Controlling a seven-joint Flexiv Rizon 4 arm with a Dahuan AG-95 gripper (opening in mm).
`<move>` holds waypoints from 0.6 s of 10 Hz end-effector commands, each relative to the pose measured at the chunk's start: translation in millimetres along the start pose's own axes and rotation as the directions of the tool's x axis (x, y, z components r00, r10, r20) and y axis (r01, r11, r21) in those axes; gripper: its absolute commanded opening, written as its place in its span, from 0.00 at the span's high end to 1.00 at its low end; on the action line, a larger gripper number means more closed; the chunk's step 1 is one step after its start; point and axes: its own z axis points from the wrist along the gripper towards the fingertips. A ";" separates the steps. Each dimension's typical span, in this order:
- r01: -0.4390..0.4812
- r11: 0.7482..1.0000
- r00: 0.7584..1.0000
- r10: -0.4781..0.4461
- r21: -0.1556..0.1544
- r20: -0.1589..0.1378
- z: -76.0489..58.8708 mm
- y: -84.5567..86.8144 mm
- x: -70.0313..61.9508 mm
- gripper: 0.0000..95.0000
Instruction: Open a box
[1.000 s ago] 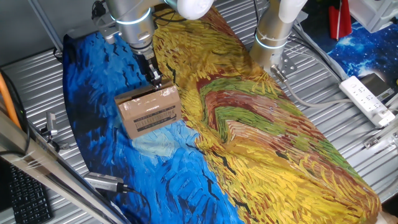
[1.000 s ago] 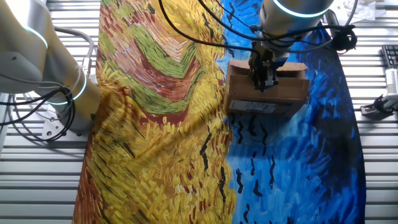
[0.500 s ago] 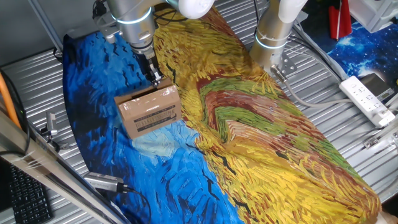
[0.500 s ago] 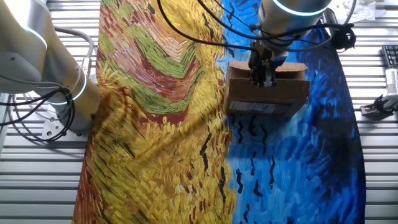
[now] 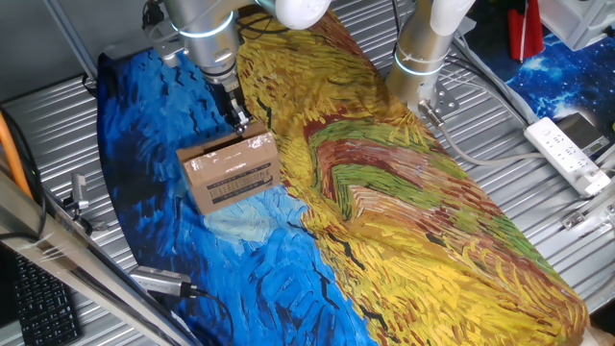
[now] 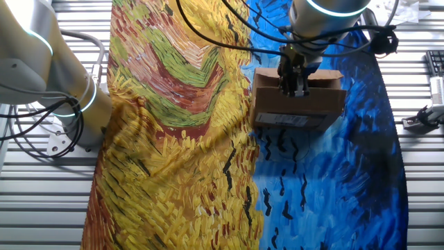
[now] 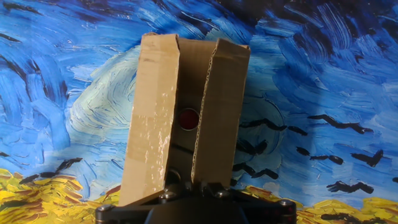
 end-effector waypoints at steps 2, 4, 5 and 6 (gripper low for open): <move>-0.005 1.000 1.000 0.005 -0.001 0.000 -0.1 0.1 -0.1 1.00; -0.007 1.000 1.000 0.007 -0.001 0.000 -0.2 0.2 -0.1 1.00; -0.009 1.000 1.000 0.009 -0.002 0.000 -0.2 0.2 -0.1 1.00; -0.010 1.000 1.000 0.010 -0.002 0.001 -0.2 0.3 -0.2 1.00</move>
